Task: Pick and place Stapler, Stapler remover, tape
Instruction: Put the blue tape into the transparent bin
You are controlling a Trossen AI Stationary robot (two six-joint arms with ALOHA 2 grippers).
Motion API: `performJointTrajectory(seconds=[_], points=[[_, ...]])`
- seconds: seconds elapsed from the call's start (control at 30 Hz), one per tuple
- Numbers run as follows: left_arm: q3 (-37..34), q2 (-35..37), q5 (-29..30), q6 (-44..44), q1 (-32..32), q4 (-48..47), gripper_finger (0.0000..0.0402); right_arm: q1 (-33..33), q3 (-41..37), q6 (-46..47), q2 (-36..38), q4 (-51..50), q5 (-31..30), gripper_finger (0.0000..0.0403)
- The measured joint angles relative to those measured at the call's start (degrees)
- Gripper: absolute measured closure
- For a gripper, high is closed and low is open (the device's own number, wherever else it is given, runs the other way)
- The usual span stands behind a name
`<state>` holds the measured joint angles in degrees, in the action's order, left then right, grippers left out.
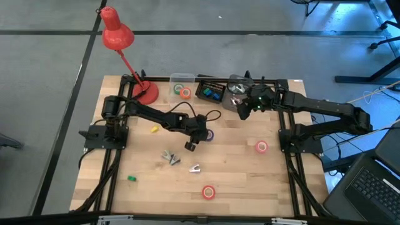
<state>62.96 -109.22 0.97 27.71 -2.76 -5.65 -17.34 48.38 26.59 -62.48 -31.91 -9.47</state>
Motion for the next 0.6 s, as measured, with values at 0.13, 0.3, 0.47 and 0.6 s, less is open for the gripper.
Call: performJointTrajectory(seconds=[0.13, 0.3, 0.47, 0.6], points=[[0.08, -1.71, -1.42, -0.35, -0.07, 1.44, 0.0247, 0.00, 0.00, 0.00, 0.00, -0.01, 0.00, 0.0176], [0.32, -4.29, -1.62, 0.25, 0.01, 2.39, 0.0247, 0.01, 0.00, -0.02, 0.00, -0.03, 0.00, 0.0176], [0.33, -4.97, -0.26, 0.50, 0.12, 2.52, 0.0249, 0.02, 0.00, -0.02, 0.00, -0.03, 0.00, 0.0176], [0.20, -4.67, 0.47, 1.62, 0.09, 2.36, 0.0278, 0.00, 0.00, -0.02, 0.00, -0.03, 0.00, 0.0176]])
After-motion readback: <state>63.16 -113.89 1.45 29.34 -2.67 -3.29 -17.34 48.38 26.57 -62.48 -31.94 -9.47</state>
